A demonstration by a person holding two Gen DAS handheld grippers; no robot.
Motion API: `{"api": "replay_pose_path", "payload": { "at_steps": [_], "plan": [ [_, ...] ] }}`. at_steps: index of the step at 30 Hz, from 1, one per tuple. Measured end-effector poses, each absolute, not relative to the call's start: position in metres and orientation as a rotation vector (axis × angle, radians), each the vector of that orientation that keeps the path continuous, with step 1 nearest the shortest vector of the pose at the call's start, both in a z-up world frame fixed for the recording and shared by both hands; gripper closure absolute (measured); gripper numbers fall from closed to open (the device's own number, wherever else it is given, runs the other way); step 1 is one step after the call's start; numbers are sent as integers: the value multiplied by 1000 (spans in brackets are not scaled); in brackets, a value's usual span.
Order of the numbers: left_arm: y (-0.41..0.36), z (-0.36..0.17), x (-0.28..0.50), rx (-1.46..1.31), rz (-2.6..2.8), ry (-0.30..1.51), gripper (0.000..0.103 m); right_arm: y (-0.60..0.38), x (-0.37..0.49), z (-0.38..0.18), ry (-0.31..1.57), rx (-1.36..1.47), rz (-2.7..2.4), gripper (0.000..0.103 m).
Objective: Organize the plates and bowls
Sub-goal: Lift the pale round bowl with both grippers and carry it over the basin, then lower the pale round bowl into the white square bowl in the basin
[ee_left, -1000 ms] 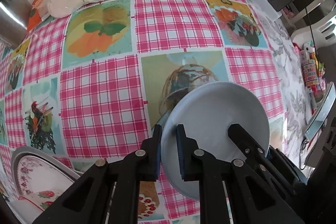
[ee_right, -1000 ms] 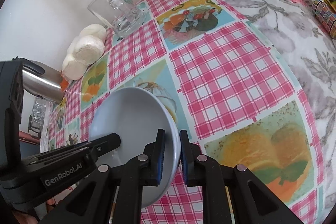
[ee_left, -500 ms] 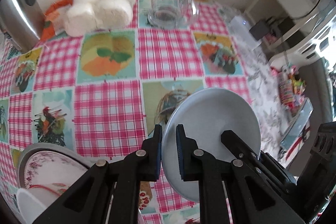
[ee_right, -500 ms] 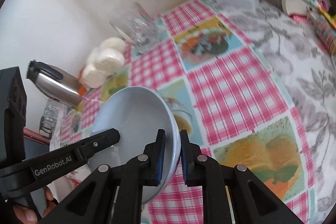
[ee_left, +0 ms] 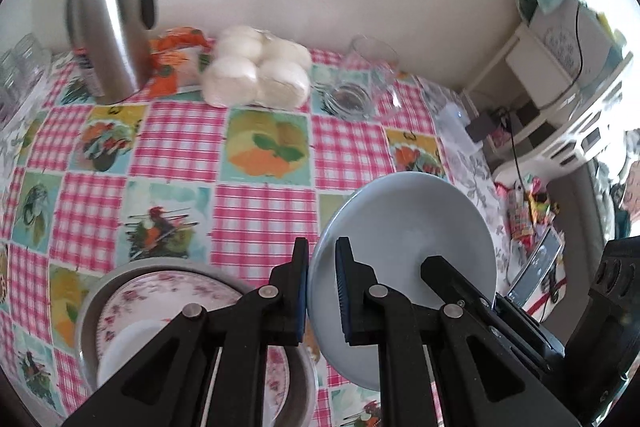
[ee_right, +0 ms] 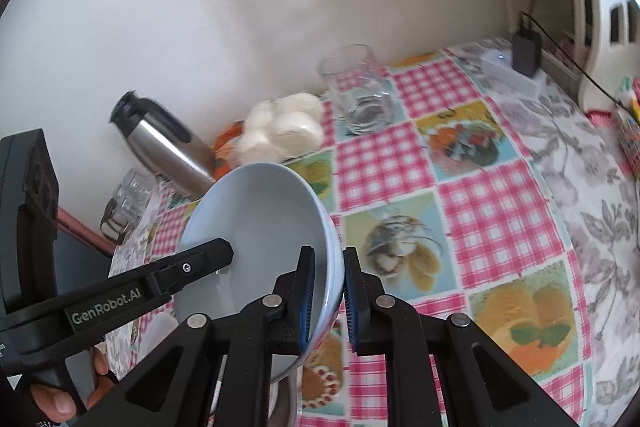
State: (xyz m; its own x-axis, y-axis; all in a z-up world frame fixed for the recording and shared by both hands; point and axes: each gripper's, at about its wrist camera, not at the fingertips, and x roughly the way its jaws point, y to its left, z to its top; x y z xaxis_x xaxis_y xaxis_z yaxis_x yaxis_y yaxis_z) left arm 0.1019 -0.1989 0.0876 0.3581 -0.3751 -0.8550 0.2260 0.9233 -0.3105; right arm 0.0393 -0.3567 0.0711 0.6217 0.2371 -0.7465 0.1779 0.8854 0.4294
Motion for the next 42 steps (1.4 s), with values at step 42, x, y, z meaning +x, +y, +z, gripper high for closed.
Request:
{"api": "replay_pose_path", "payload": {
  "at_steps": [42],
  "plan": [
    [-17,96,41,-482,-360,990,90,-189,10,101,972,265,194,88]
  ]
}}
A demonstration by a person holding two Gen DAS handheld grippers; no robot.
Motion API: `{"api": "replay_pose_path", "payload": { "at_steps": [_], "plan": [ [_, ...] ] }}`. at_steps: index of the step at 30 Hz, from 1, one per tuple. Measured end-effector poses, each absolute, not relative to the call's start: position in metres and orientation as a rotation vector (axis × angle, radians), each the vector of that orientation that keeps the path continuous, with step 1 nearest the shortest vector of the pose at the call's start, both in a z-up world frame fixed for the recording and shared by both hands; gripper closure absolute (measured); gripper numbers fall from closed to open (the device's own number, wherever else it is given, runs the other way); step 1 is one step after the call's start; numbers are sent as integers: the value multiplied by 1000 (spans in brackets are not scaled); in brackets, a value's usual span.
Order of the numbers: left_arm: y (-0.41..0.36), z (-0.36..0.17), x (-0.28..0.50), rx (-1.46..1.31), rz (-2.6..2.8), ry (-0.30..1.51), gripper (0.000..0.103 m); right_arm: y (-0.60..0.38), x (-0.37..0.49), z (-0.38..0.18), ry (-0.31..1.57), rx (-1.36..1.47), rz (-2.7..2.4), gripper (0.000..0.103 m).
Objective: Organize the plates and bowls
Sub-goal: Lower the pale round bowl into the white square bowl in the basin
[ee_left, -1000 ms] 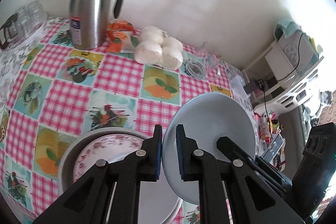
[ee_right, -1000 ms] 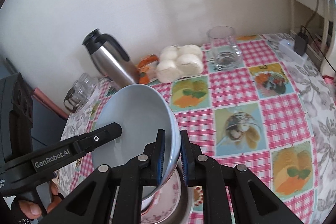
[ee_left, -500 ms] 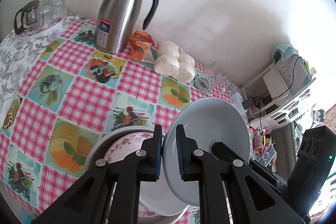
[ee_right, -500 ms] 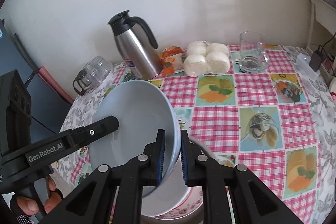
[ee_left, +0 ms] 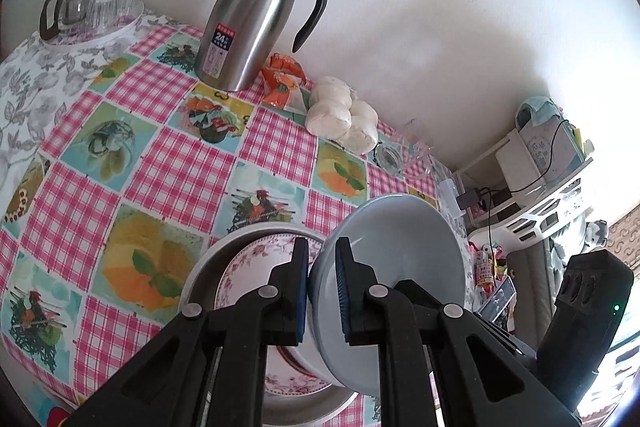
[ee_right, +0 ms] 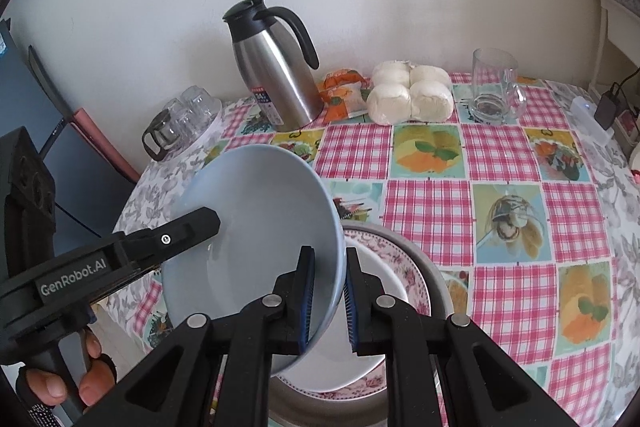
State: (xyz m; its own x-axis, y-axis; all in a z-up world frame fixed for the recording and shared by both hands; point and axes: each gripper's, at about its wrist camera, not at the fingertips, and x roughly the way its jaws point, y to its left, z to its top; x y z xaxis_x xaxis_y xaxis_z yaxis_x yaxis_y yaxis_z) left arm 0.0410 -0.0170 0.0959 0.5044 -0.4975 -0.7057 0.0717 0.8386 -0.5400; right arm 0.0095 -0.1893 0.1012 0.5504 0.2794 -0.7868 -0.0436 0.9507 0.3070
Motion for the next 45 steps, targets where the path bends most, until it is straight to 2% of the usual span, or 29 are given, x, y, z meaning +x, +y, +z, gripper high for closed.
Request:
{"api": "replay_pose_path", "payload": {
  "at_steps": [21,45],
  "plan": [
    [-35,63,40,-457,-395,1098,90,-200,5,72,1059,268,123,85],
    [-35,60,42,-462,-382,1095,92,-207,6,69,1083,255,72,84]
  ]
}}
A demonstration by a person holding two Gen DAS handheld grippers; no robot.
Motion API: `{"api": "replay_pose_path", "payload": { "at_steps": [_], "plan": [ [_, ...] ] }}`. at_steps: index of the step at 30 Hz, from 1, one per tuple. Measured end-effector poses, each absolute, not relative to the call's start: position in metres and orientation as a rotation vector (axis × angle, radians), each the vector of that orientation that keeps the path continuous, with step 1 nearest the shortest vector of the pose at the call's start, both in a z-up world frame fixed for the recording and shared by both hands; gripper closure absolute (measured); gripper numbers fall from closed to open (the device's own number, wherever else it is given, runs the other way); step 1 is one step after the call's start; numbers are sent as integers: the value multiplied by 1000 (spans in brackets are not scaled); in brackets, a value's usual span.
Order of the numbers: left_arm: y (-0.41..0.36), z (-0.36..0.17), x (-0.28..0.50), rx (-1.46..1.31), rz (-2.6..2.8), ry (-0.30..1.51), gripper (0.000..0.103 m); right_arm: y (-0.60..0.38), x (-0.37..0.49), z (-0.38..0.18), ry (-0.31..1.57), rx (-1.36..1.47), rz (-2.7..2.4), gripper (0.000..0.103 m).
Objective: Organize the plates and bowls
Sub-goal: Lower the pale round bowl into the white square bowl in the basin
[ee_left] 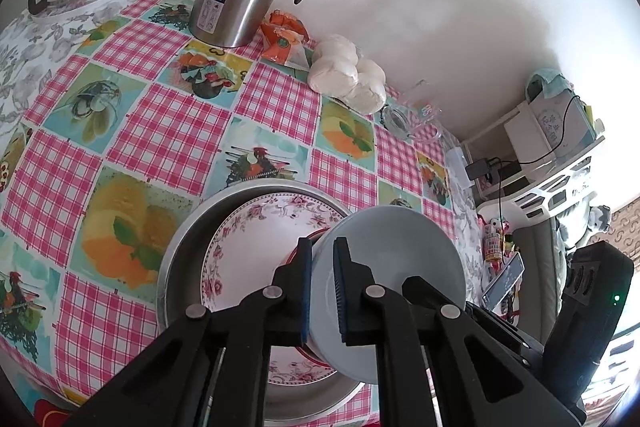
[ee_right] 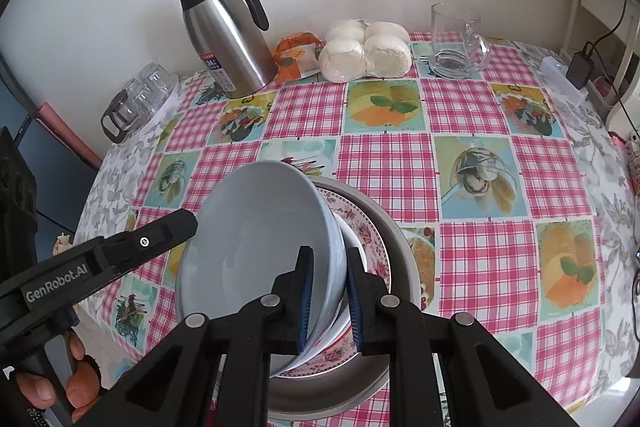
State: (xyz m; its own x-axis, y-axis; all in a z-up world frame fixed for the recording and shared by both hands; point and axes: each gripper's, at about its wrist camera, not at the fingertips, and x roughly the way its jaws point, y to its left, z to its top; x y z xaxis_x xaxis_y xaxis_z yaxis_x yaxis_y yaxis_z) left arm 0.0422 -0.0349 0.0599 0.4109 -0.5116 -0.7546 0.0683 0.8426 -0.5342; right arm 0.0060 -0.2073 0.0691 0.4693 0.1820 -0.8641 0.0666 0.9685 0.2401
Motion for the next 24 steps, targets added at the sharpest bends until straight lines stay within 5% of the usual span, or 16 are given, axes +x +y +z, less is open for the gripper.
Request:
{"api": "replay_pose_path", "payload": {
  "at_steps": [11,24],
  "plan": [
    [-35,56,43,-456,-374,1107,92,-213,4,75,1063,245,29,78],
    [-38,54,42,-445,-370,1115,92,-228,0,78,1024,329,78,83]
  ]
}}
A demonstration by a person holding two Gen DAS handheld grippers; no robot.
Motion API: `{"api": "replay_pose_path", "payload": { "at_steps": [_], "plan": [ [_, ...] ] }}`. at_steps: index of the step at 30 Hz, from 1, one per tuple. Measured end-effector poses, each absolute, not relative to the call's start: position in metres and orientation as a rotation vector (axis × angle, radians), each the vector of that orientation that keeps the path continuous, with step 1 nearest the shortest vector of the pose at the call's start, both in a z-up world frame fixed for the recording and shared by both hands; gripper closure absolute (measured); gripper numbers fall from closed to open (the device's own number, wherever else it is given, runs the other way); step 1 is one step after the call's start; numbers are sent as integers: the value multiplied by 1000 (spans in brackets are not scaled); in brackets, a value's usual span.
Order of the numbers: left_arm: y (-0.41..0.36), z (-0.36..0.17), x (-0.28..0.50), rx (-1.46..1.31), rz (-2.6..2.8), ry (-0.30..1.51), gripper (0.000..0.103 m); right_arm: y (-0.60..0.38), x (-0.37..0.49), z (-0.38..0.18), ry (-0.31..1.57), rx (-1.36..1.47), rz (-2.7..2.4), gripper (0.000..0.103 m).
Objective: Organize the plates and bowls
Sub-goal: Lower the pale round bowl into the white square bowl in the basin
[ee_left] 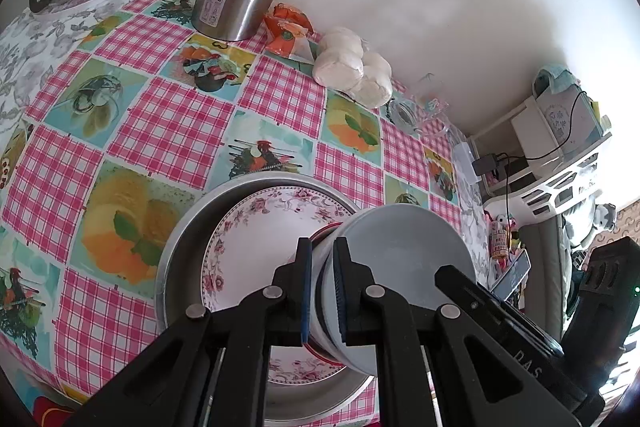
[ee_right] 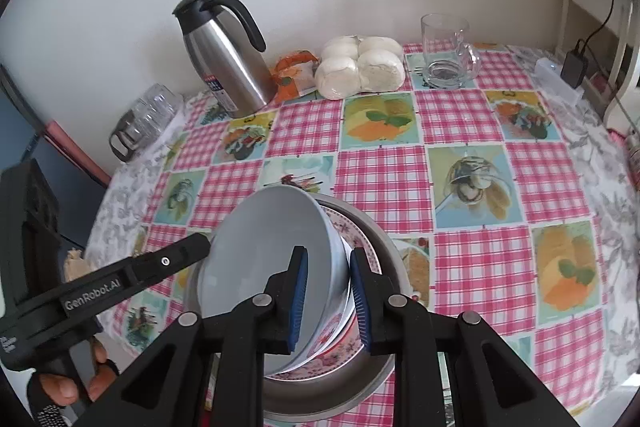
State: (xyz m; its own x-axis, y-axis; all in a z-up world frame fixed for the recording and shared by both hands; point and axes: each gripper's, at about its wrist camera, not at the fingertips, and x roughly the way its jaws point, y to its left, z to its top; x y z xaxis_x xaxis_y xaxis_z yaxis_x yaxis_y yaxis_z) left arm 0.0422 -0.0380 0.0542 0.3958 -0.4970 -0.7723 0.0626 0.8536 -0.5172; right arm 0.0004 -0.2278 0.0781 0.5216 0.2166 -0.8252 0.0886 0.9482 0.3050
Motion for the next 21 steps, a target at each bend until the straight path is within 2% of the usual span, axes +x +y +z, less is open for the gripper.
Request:
{"api": "replay_pose_path", "payload": {
  "at_steps": [3,11,21],
  "plan": [
    [-38,54,42,-448,-369,1118,92,-234,0,76,1016,353,81,89],
    [-38,61,41,-432,-359,1091,92,-237,2,63,1026,422,141,90],
    [-42,62,41,-400,-356,1091,92,-227,5,59,1055,373,139,91]
  ]
}}
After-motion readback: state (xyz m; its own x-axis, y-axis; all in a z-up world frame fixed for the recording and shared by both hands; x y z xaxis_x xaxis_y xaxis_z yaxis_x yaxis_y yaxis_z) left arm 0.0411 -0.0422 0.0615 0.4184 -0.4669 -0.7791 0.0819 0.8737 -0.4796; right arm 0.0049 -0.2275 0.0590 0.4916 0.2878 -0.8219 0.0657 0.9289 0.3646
